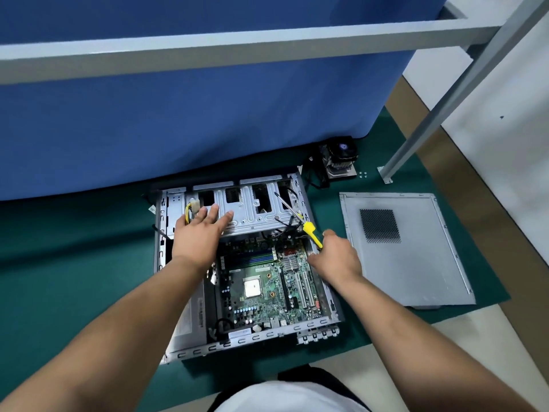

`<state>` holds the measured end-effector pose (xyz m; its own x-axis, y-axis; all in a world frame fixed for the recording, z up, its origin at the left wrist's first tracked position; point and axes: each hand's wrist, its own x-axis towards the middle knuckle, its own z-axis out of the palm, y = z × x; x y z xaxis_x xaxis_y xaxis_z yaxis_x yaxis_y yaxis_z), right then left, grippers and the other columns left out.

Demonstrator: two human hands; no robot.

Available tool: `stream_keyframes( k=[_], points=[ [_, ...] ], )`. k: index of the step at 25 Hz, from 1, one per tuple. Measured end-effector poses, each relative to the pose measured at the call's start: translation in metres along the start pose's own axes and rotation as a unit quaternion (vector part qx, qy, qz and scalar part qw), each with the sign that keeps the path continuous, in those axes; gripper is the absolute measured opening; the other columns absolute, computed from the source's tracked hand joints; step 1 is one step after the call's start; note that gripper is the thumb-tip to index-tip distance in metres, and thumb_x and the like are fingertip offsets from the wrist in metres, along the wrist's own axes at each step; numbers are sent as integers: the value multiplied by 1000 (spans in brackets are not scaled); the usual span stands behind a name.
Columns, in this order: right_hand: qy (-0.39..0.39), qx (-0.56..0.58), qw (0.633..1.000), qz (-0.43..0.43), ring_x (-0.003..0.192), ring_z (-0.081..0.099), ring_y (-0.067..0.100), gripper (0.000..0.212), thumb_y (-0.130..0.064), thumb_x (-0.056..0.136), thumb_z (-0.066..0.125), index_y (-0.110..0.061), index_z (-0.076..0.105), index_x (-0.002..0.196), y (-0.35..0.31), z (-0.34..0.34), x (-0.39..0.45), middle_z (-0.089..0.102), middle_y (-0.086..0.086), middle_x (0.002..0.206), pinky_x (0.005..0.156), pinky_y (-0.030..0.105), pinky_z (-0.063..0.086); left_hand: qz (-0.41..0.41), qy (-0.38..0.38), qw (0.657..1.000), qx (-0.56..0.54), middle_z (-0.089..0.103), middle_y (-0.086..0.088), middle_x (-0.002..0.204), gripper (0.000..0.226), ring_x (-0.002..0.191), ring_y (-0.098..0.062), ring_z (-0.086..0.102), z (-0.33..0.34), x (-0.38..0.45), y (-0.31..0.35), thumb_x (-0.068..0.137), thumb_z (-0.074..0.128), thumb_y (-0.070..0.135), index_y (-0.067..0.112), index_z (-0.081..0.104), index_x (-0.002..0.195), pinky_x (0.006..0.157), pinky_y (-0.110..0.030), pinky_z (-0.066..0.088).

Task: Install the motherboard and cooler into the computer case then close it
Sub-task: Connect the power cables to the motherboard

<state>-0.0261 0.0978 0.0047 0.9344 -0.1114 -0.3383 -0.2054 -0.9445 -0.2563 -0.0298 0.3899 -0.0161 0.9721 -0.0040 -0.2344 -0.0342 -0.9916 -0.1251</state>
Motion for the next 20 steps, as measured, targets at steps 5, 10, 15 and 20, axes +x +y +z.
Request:
stream_keyframes(
  k=[5, 10, 15, 20],
  points=[
    [-6, -4, 1000, 1, 71, 62, 25, 31, -22, 79, 74, -18, 48, 97, 5, -3, -5, 56, -1, 75, 54, 29, 44, 15, 6, 1000, -12, 11, 5, 171, 91, 156, -18, 22, -6, -3, 2, 95, 59, 5, 47, 9, 159, 115, -52, 30],
    [-8, -5, 1000, 8, 66, 59, 21, 29, -22, 78, 72, -21, 45, 89, 20, 0, -16, 54, -2, 74, 52, 30, 45, 18, 23, 999, -15, 13, 7, 171, 92, 156, -16, 22, 7, -14, 9, 95, 64, 13, 49, 8, 159, 111, -49, 32],
    [5, 10, 1000, -13, 73, 62, 25, 32, -26, 81, 71, -20, 44, 98, 27, 8, -15, 54, -4, 77, 55, 31, 48, 23, 27, 998, -57, 11, 7, 171, 93, 157, -17, 16, 12, -19, 7, 92, 61, 13, 49, 9, 159, 114, -49, 27],
    [1, 15, 999, -34, 75, 62, 23, 34, -34, 83, 69, -21, 48, 106, 31, 5, -19, 56, -4, 82, 57, 32, 47, 31, 23, 996, -83, 12, 9, 171, 64, 158, -17, 13, 10, -27, 5, 98, 33, 63, 50, 17, 159, 122, -55, 2]
  ],
)
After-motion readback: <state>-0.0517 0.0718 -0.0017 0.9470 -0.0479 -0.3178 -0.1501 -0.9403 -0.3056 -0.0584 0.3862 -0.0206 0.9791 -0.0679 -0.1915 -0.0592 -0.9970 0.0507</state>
